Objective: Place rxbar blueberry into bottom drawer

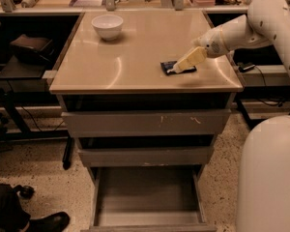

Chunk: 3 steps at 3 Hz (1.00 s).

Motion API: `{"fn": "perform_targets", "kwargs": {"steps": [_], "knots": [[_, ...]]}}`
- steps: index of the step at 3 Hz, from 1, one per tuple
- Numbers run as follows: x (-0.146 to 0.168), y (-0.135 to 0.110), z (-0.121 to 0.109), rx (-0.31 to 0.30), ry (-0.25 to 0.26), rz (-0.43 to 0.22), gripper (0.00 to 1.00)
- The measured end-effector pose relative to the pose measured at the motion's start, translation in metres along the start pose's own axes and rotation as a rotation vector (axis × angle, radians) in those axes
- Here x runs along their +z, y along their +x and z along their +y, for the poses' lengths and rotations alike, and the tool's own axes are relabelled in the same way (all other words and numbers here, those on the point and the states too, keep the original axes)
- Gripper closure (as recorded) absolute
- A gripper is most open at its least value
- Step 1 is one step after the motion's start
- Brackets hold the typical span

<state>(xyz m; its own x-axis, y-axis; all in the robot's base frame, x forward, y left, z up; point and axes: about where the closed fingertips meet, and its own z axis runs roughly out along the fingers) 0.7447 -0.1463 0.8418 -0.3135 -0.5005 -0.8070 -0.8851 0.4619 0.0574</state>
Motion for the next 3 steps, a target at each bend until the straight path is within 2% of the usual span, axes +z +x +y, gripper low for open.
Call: {"fn": "perform_targets", "kwargs": {"steps": [1,2,3], "knots": [[0.009,0.006,0.015,0.013,-0.042,-0.039,0.00],[0.021,0.017,0.012,0.030,-0.043,-0.025,0.00],[0.021,0.017,0.012,0.030,-0.043,-0.025,0.00]]}}
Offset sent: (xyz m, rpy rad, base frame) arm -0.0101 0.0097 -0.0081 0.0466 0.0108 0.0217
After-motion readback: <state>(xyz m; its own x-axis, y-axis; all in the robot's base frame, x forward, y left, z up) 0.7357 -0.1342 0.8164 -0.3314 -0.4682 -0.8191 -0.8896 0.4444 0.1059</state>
